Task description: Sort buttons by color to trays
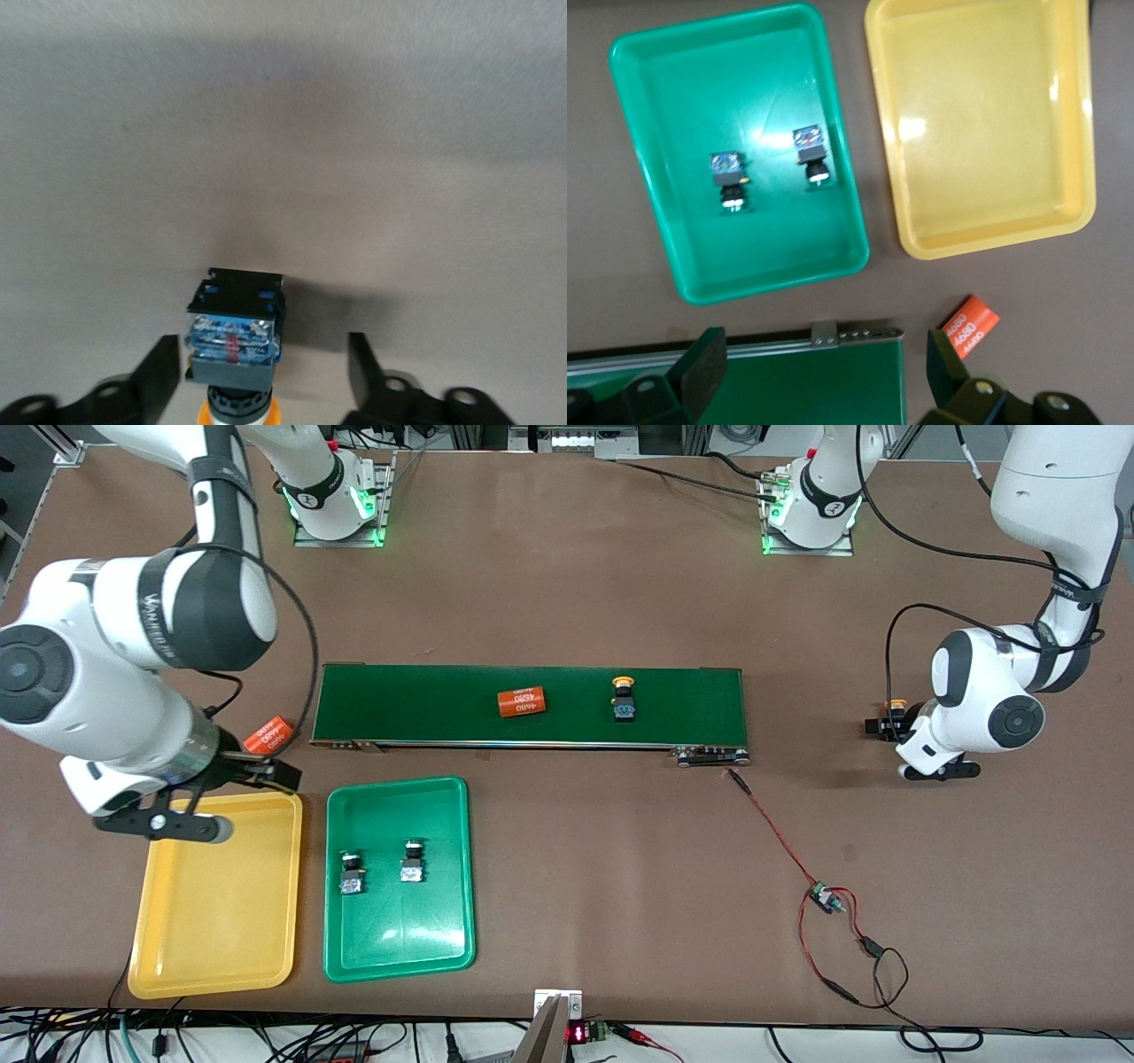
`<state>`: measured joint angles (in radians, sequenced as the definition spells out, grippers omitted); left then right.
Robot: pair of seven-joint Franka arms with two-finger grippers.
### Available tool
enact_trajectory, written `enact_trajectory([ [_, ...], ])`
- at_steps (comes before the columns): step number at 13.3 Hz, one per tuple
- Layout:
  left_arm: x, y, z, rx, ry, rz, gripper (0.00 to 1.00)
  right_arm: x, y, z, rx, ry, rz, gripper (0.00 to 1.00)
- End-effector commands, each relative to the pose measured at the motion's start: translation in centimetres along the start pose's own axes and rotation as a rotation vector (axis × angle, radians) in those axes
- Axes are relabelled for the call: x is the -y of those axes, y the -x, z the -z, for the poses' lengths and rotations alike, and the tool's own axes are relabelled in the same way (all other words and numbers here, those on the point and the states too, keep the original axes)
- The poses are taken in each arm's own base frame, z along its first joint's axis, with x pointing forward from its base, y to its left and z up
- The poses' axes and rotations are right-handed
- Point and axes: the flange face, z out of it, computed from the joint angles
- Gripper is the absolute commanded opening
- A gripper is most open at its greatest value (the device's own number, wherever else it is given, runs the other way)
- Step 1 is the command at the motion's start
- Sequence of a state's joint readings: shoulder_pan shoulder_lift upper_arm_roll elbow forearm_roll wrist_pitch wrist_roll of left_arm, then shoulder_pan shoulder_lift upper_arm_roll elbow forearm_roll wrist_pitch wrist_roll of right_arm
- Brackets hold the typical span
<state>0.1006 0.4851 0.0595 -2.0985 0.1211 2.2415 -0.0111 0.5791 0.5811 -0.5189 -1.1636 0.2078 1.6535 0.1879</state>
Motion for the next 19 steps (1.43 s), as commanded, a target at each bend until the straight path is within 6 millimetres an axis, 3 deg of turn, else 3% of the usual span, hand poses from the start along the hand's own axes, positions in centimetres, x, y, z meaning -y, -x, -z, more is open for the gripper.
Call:
enact_trajectory([
  [1,0.2,-0.1,0.3,-0.018,-0.019,-0.026,0.40,3.1,1.7,-1.1,0.040,0.006,0.036,1.00],
  [3,0.3,-0.1,1.2,-0.026,-0.021,-0.027,0.25,7.2,3.4,-1.9,0.051,0.025,0.058,1.00],
  [5,-0.3,0.1,4.5,-0.040,-0.022,-0.035,0.24,9.8,4.5,-2.6,0.063,0.024,0.012,1.00],
  [6,-1.5,0.0,6.3,-0.030,-0.024,-0.055,0.24,12.0,5.3,-3.6,0.070,0.041,0.037,1.00],
  [8,-5.5,0.9,10.5,-0.044,-0.012,-0.096,0.25,15.2,7.1,-4.9,0.082,0.058,0.010,1.00],
  [11,-12.1,2.0,14.7,-0.089,0.046,-0.116,0.27,21.1,10.1,-8.1,0.100,0.090,0.077,1.00],
  [14,-19.6,3.5,15.8,-0.082,0.162,-0.122,0.26,24.7,12.0,-10.4,0.126,0.053,0.115,1.00],
  [16,-25.1,5.0,15.4,-0.071,0.195,-0.190,0.26,27.8,14.1,-11.6,0.120,0.057,0.165,1.00],
  [19,-29.1,5.5,14.1,-0.097,0.247,-0.215,0.26,30.8,16.3,-12.0,0.111,0.026,0.154,1.00],
])
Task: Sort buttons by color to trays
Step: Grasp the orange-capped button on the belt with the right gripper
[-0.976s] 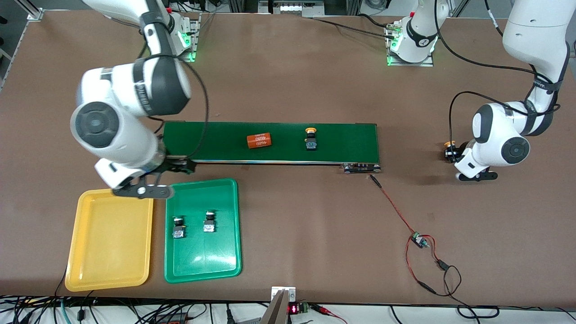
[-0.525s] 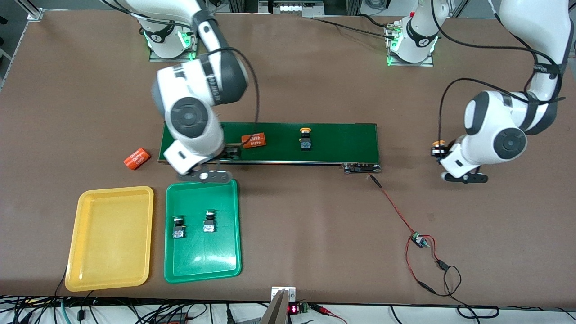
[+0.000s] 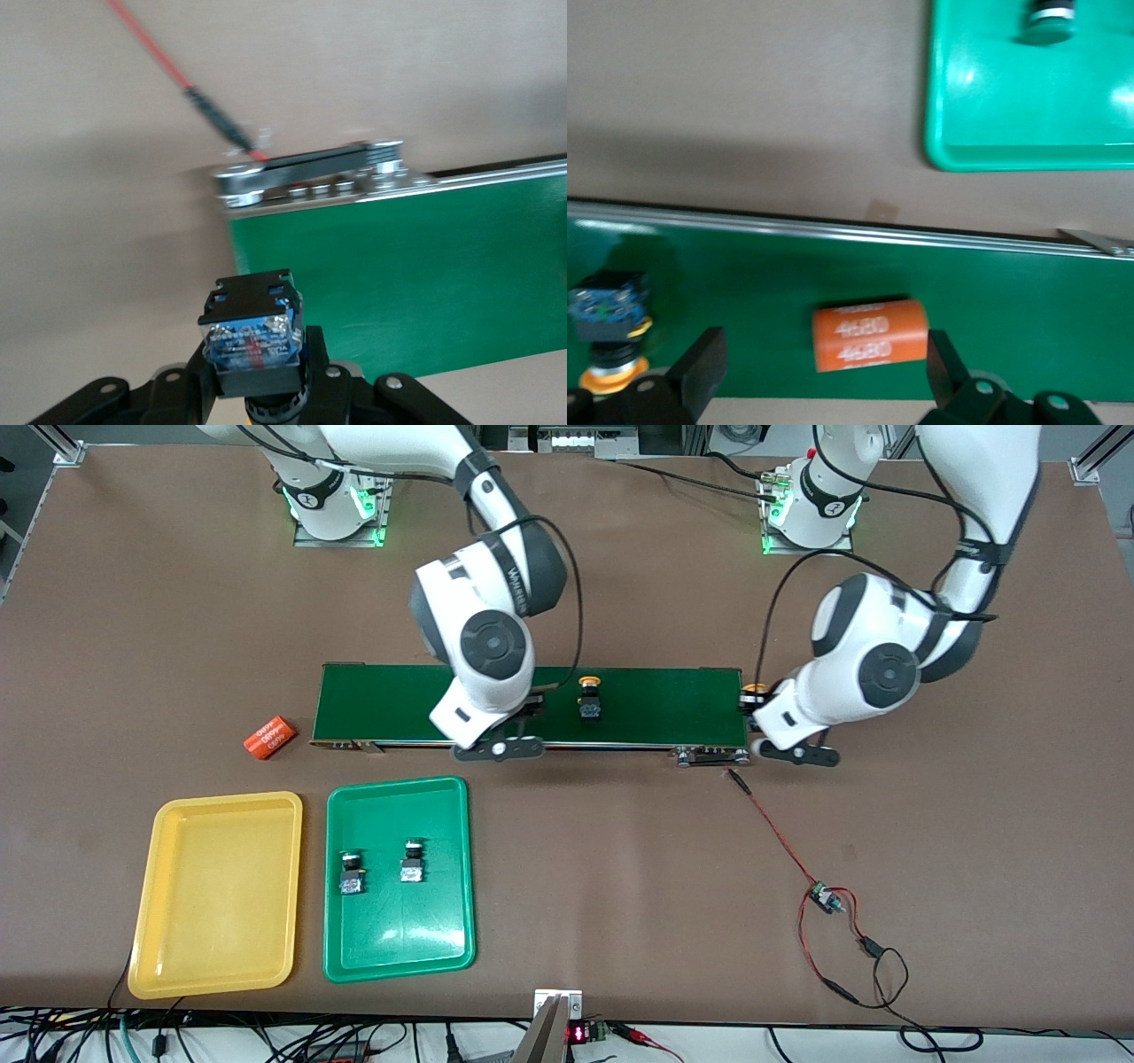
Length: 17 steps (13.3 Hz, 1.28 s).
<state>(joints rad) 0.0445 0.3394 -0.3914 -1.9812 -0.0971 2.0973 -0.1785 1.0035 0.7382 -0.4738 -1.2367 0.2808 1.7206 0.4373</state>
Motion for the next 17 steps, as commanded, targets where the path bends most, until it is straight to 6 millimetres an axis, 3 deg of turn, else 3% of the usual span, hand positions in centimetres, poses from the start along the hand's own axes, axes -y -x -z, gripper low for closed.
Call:
enact_trajectory([
  [1,-1.8,-0.3,-1.8,-0.003,0.051,-0.008,0.26,2.2,0.9,0.0,-0.003,-0.065,-0.057,1.00],
  [3,-2.7,0.8,-4.7,0.047,0.040,-0.035,0.26,3.6,1.5,-1.1,0.026,-0.098,-0.061,1.00],
  [5,-3.4,1.3,-5.5,0.040,0.040,-0.047,0.30,4.2,1.8,-2.4,0.045,-0.094,-0.058,1.00],
  [6,-3.6,1.4,-5.5,0.040,0.040,-0.051,0.42,4.3,1.8,-2.7,0.051,-0.094,-0.059,1.00],
  [7,-3.6,1.4,-5.4,0.039,0.040,-0.052,0.76,4.8,2.1,-3.1,0.059,-0.096,-0.050,1.00],
  [8,-3.6,1.4,-5.1,0.034,0.039,-0.058,1.00,5.2,2.3,-3.3,0.057,-0.100,-0.046,1.00],
  [10,-3.7,1.6,-2.9,0.002,0.034,-0.050,1.00,6.3,3.2,-3.9,0.051,-0.098,-0.029,1.00],
  [12,-3.1,1.6,0.6,-0.056,0.028,-0.038,1.00,7.1,4.0,-4.9,0.058,-0.087,-0.018,1.00],
  [15,-0.2,0.5,7.3,-0.088,-0.017,-0.010,1.00,7.1,4.3,-7.2,0.042,-0.083,-0.025,1.00],
  [17,0.6,0.0,11.3,-0.093,-0.136,-0.044,1.00,6.9,4.2,-8.7,0.021,-0.086,-0.028,1.00],
])
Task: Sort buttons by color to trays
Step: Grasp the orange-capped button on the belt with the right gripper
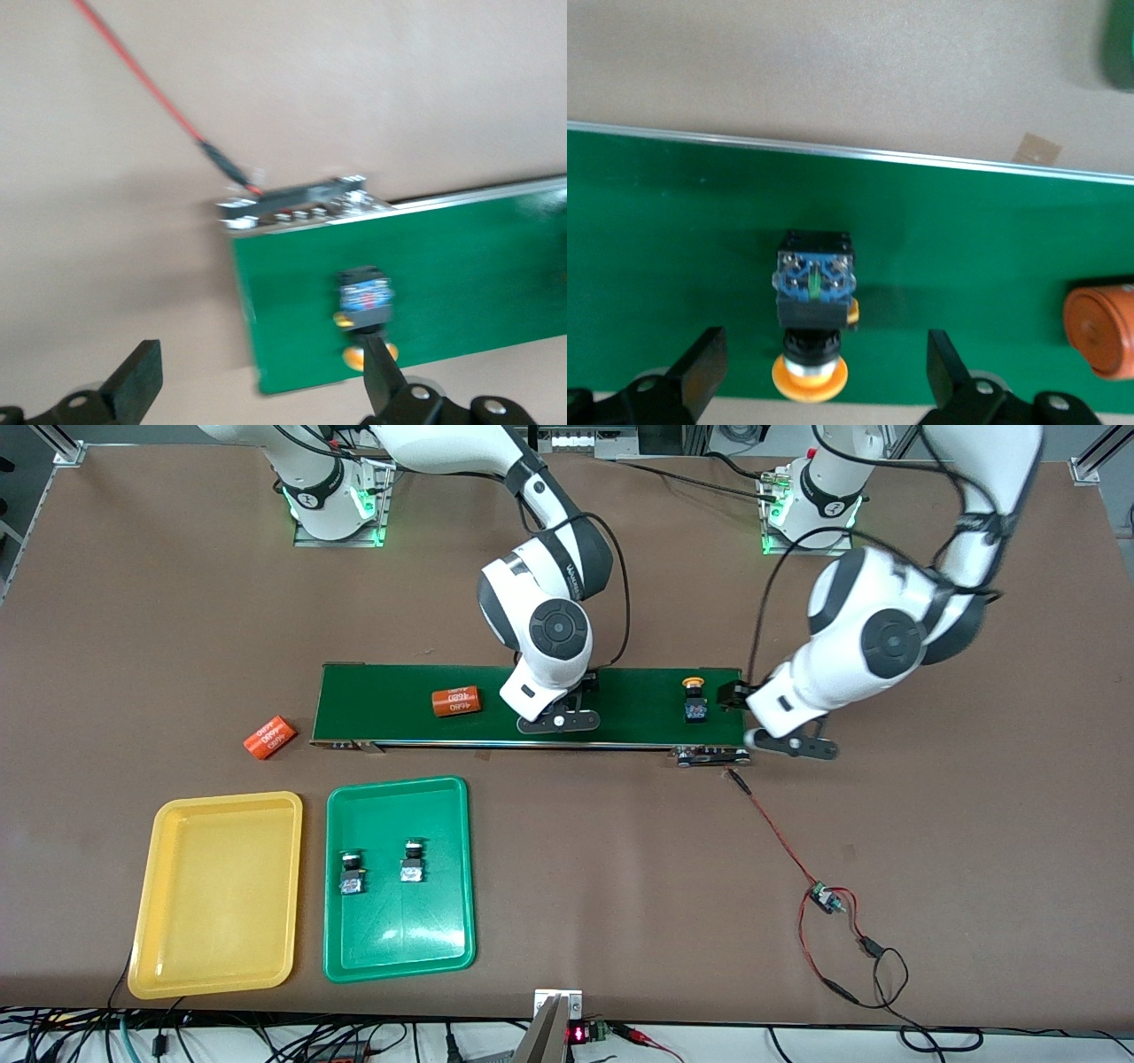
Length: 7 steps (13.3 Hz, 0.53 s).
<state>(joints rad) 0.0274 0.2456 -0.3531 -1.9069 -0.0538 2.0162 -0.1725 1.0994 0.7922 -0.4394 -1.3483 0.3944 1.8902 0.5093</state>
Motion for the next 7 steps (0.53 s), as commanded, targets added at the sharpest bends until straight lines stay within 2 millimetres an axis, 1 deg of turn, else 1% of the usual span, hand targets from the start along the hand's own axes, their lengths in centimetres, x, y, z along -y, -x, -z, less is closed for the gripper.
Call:
enact_trajectory([
  [1,1.1,-0.4,5.1,0.020,-0.089,-0.017,1.00,-0.3,0.4,-1.2,-0.010,-0.016,-0.013,1.00],
  [2,1.9,-0.7,7.3,0.018,-0.102,-0.001,1.00,-0.4,0.4,-1.3,-0.008,-0.014,0.000,0.91],
  [3,2.3,-0.8,9.1,0.010,-0.103,0.006,1.00,-0.4,0.3,-1.5,-0.006,-0.014,0.000,0.80],
  [4,3.6,-0.9,10.6,-0.001,-0.107,0.025,1.00,-0.4,0.3,-1.7,-0.006,-0.012,0.006,0.69],
  [5,5.2,-0.1,12.8,-0.037,-0.115,0.053,1.00,-0.6,0.2,-1.8,-0.005,-0.010,0.002,0.44],
  [6,6.2,0.9,14.6,-0.066,-0.122,0.060,1.00,-0.6,0.2,-1.9,-0.004,-0.008,0.002,0.36],
  [7,7.7,1.9,16.5,-0.096,-0.131,0.088,1.00,-1.0,-0.2,-1.8,-0.004,-0.010,-0.005,0.27],
])
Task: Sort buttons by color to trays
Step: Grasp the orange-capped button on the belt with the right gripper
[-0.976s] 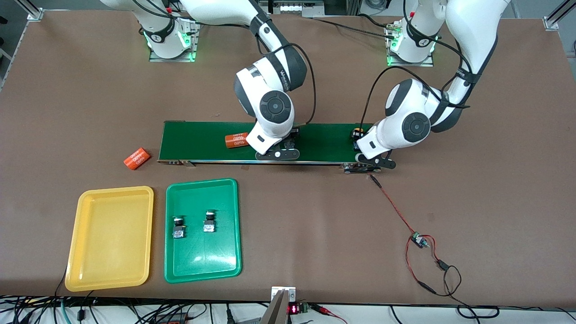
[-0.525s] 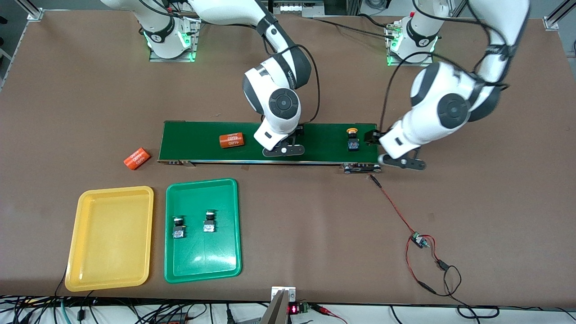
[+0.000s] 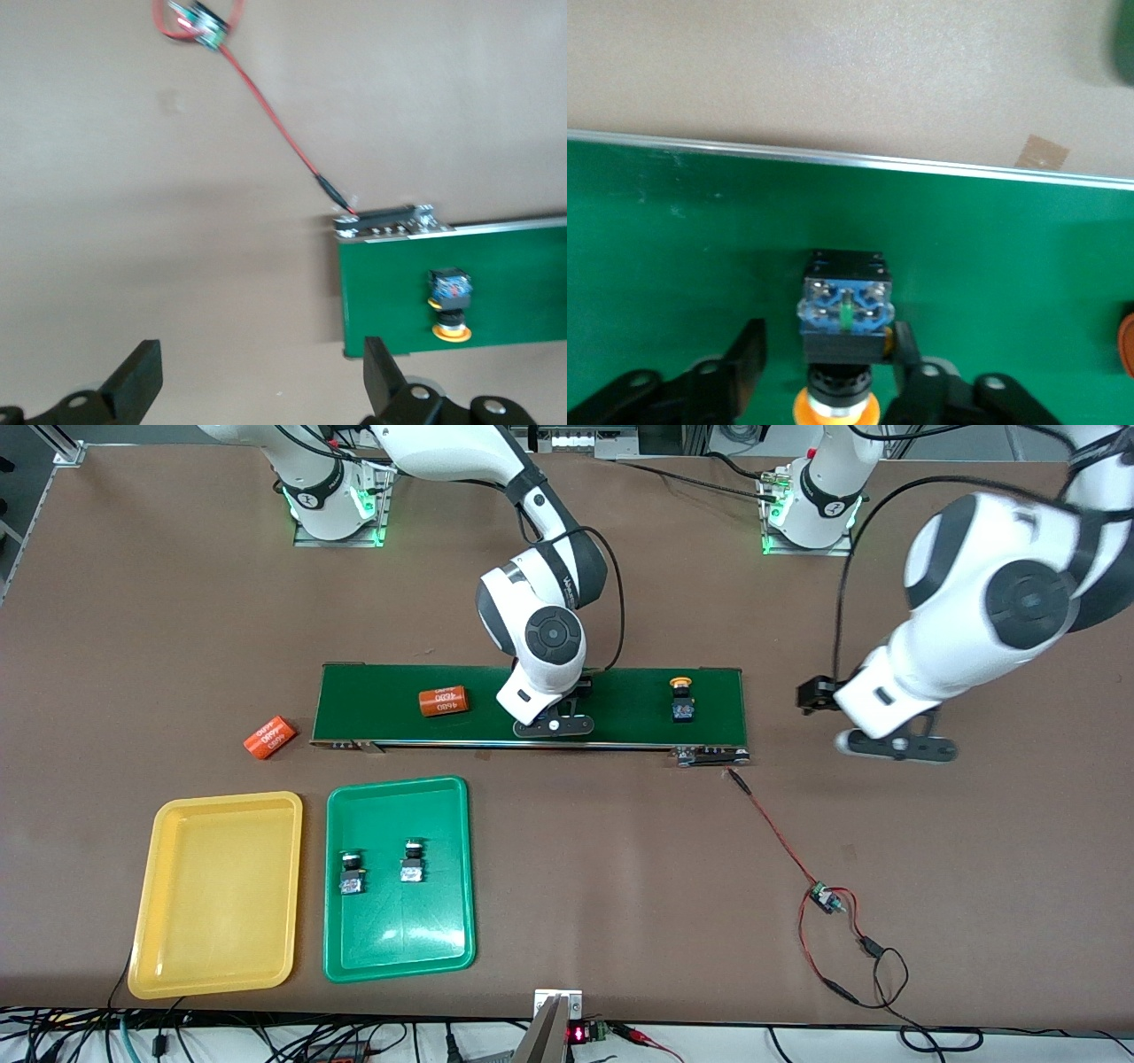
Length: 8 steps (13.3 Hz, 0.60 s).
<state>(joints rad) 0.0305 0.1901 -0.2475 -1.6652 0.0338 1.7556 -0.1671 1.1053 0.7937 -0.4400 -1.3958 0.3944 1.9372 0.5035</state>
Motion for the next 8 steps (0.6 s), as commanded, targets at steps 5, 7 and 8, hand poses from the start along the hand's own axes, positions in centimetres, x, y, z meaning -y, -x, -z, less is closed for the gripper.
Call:
enact_trajectory([
  [5,5.9,6.3,8.6,-0.122,-0.016,0.011,1.00,-3.2,-3.4,4.5,-0.058,-0.059,-0.042,0.03],
  [7,5.7,7.0,10.1,-0.157,-0.019,0.031,1.00,-7.5,-7.2,8.0,-0.097,-0.112,-0.112,0.00],
  [8,5.9,7.0,10.0,-0.148,-0.009,0.052,1.00,-9.9,-8.8,9.0,-0.110,-0.123,-0.141,0.00],
])
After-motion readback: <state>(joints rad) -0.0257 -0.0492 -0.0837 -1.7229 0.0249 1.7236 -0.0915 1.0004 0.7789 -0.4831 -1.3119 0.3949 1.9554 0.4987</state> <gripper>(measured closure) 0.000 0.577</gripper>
